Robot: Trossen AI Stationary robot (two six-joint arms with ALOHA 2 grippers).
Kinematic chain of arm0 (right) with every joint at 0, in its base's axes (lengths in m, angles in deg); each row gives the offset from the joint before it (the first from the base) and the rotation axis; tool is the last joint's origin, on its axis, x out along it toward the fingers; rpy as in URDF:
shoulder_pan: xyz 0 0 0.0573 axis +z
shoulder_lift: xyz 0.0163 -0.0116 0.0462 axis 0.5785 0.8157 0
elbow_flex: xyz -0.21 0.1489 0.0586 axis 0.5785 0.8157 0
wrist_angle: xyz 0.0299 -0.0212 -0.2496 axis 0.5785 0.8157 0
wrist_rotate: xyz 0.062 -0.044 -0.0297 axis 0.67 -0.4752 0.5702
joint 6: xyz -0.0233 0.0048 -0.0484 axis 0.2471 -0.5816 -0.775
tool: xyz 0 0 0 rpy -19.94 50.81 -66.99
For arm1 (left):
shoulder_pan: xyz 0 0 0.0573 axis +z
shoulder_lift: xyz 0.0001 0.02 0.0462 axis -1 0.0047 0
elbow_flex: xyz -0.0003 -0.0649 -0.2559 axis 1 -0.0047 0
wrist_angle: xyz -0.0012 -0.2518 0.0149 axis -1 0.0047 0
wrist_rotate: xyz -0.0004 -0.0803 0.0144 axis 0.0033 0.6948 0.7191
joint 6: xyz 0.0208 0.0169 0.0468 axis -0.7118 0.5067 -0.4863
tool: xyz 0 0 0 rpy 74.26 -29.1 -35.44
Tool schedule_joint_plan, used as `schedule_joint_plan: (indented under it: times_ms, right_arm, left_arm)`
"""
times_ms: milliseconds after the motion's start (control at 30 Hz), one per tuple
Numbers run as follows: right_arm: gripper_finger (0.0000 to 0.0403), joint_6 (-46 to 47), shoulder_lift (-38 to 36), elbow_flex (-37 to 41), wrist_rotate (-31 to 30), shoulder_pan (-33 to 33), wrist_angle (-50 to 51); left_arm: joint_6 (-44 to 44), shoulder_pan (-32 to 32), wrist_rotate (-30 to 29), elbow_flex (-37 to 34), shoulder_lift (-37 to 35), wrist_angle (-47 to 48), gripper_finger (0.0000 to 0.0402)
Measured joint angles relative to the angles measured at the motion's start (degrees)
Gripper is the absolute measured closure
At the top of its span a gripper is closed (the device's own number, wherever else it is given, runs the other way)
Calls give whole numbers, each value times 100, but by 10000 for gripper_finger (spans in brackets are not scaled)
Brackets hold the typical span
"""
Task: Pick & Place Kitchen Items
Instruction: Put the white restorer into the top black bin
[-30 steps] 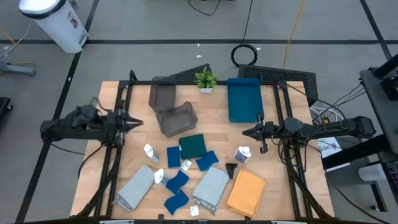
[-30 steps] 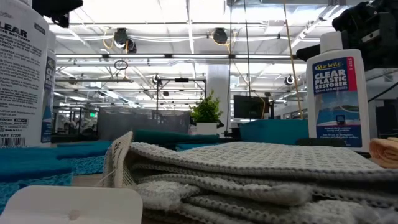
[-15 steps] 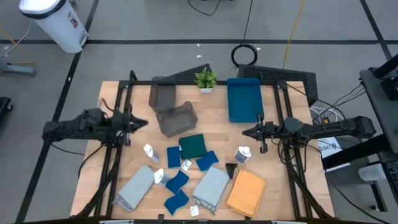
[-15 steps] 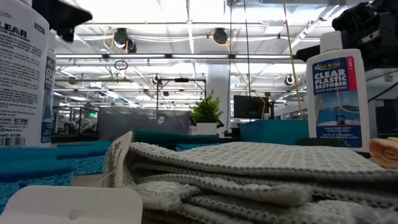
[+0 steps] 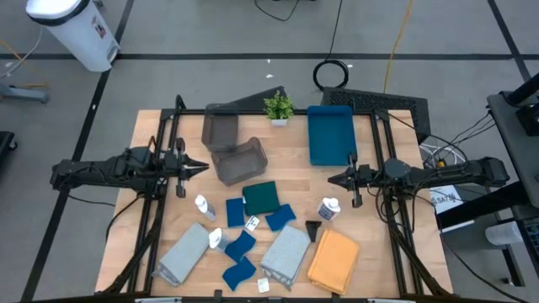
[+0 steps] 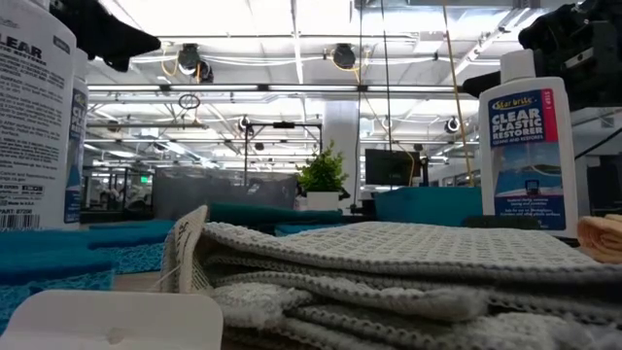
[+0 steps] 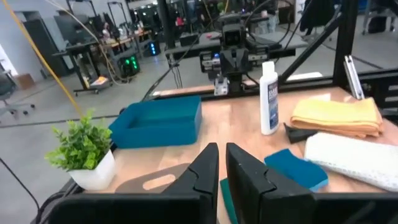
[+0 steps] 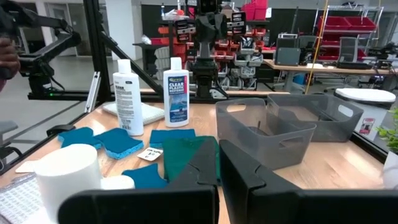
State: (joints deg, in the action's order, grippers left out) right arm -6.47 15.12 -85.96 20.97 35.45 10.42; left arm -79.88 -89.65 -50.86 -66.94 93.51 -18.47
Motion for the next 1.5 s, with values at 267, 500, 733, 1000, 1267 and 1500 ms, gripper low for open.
schedule_joint_plan:
  times_ms: [267,500,733,1000,1267,1500]
  right_arm:
    - [403,0,0,2,0,0,0]
    - [403,0,-2,0,0,0,0]
    - [403,0,-1,0,0,0,0]
    - [403,0,0,1,0,0,-1]
    - [403,0,-2,1,0,-1,-2]
    - [403,0,-2,2,-1,-1,0]
  left_arm:
    - [-332,0,-411,-2,425,-286,366]
    - [-254,0,-873,0,528,-259,366]
    - [-174,0,-1016,-2,524,-264,366]
    - [-60,-2,-1022,-2,504,-813,366]
    - [956,-2,-983,7,511,-1587,366]
    - [1522,-51,-506,383,555,-1464,295]
